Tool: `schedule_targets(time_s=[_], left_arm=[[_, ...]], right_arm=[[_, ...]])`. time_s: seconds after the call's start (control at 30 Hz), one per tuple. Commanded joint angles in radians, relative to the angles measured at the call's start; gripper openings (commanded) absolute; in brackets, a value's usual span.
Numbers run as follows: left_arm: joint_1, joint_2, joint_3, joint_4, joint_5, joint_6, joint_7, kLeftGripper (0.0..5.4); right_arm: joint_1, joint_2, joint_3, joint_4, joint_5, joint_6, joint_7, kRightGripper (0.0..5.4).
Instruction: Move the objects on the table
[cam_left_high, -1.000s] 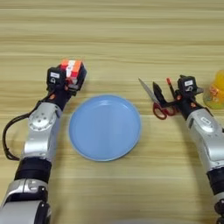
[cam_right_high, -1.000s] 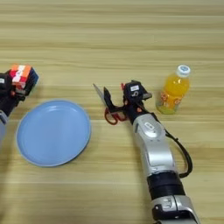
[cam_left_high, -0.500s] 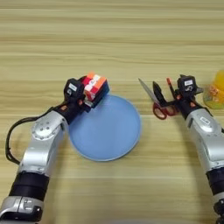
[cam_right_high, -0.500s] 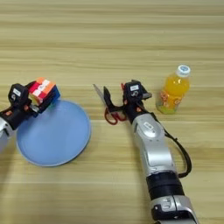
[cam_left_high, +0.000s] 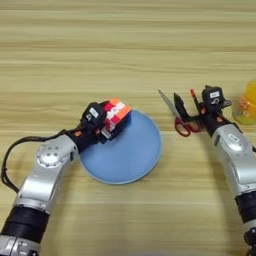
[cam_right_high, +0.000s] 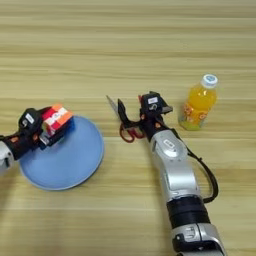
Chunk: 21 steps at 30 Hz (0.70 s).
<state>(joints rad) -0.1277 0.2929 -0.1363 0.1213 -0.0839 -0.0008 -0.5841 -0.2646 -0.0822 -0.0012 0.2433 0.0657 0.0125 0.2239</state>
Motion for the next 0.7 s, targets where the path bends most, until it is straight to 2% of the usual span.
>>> schedule_targets(time_s=[0.03,0.23,0.37,0.57,0.7], left_arm=[[0.001,0.001,-0.017,0.025,0.011,0.022,-0.007,3.33],[-0.005,0.008,-0.027,0.052,0.027,0.014,-0.009,3.33],[-0.001,0.009,-0.037,0.050,0.039,0.016,-0.005,3.76],[-0.009,0.001,-0.020,0.052,0.033,0.014,0.006,4.39],[-0.013,-0.011,0.007,0.040,-0.009,0.020,-0.003,4.80]], right_arm=[[-0.003,0.002,0.002,-0.001,-0.002,0.012,-0.010,5.40],[-0.003,0.002,0.004,-0.001,-0.003,0.012,-0.010,5.40],[-0.003,0.002,0.005,-0.001,-0.003,0.012,-0.009,5.40],[-0.001,0.000,0.007,-0.002,-0.003,0.013,-0.007,5.40],[0.004,0.002,0.014,-0.008,-0.004,0.017,-0.002,5.40]])
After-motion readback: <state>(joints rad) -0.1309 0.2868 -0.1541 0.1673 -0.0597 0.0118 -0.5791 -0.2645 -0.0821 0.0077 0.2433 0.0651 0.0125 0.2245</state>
